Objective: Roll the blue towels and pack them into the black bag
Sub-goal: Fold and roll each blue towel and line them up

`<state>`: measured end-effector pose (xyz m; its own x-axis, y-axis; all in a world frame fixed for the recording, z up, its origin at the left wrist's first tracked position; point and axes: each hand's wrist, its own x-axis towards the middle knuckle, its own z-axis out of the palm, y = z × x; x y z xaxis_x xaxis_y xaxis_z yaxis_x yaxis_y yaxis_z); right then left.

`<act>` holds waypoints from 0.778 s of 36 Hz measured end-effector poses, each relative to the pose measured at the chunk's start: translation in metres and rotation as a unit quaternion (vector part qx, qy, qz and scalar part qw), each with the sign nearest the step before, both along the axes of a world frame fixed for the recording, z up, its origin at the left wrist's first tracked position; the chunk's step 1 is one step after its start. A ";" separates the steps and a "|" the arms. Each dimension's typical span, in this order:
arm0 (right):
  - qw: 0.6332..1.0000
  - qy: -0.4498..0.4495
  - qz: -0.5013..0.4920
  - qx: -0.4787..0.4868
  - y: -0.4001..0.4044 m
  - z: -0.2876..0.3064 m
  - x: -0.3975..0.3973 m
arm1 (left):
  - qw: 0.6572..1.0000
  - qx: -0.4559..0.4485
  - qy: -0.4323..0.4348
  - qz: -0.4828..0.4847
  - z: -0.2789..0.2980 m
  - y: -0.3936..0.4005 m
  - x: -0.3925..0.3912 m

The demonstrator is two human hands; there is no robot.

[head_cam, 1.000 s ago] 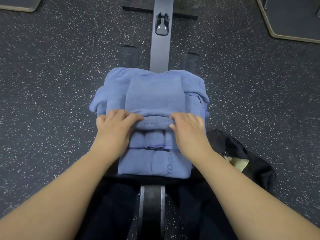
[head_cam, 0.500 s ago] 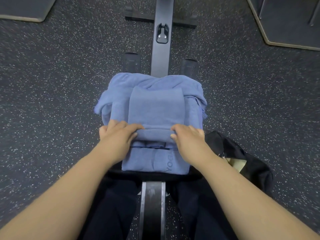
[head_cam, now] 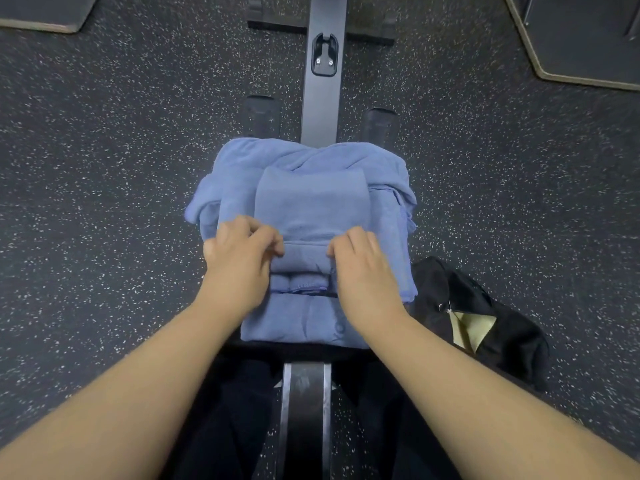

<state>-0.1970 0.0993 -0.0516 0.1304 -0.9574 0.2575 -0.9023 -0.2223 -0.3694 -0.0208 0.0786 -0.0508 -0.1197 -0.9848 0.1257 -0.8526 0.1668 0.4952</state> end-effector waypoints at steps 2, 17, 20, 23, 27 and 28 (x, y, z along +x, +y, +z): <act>0.999 0.004 -0.030 -0.011 0.000 -0.005 0.001 | 1.000 0.009 -0.010 -0.002 0.000 0.000 -0.001; 0.997 0.073 -0.010 -0.009 -0.004 -0.013 -0.004 | 0.994 0.045 -0.092 -0.029 -0.002 0.004 -0.010; 0.998 0.068 -0.005 0.011 -0.006 -0.011 -0.005 | 0.996 0.011 -0.085 -0.024 -0.009 0.003 -0.010; 0.997 0.064 -0.007 0.030 -0.007 -0.011 -0.006 | 0.995 -0.027 -0.088 -0.028 -0.011 0.000 -0.009; 0.998 0.044 -0.026 0.031 -0.010 -0.008 -0.006 | 0.994 -0.038 -0.092 -0.039 -0.012 -0.003 -0.006; 0.998 0.041 -0.030 0.032 -0.010 -0.006 -0.006 | 0.994 -0.033 -0.092 -0.040 -0.012 -0.004 -0.005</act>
